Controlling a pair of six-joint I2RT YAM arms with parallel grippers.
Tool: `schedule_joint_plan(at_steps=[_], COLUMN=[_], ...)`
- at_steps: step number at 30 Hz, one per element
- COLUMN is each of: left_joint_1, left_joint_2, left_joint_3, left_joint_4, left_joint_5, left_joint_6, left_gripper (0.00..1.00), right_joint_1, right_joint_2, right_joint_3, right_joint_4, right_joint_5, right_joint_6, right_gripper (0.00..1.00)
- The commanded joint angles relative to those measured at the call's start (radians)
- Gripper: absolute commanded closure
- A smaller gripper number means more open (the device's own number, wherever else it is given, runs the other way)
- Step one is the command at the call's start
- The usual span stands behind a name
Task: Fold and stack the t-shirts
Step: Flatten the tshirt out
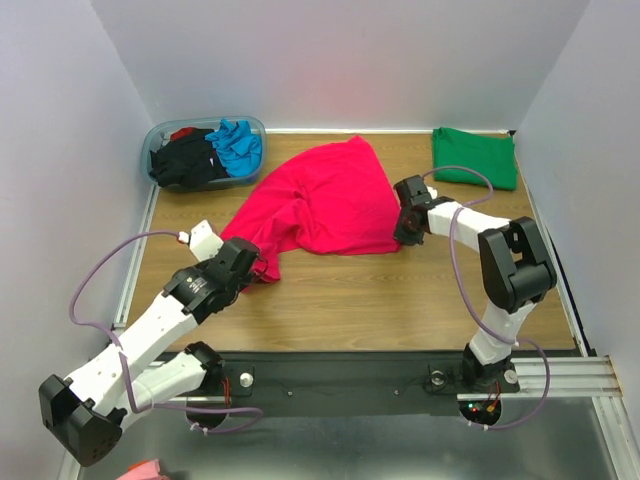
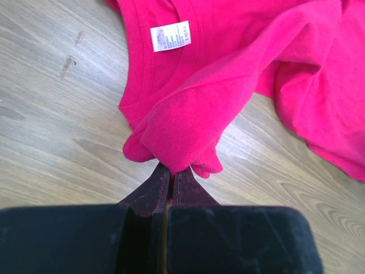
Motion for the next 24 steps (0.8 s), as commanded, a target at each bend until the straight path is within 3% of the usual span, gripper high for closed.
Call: schedule_joint_plan(at_steps=[1,9,14,18,24], left_joint_1=[0.008,0.010,0.010,0.008,0.008], left_joint_2=[-0.014,-0.060,-0.103,-0.133,-0.081], left_joint_3=[0.091,0.314,0.506,0.667,0.891], left_joint_4=[-0.031,0.018,0.071,0.187,0.221], left_joint_5=[-0.065,-0.073,-0.082,0.026,0.115], left_joint_6=[0.002,0.122,0.237,0.404,0.493], left_gripper=[1.00,1.00,1.00,1.00,1.00], right_joint_1=[0.005,0.004,0.002,0.002,0.002], right_joint_2=[-0.014,-0.462,-0.689,-0.795,-0.858], right_joint_3=[0.002,-0.008,0.118,0.247,0.490], right_joint_4=[0.054,0.031,-0.128,-0.208,-0.294], right_joint_5=[0.072,0.272,0.363,0.385,0.365], right_joint_6=[0.004,-0.076,-0.100,-0.132,-0.188], right_gripper=[1.00,1.00,1.00,1.00,1.00])
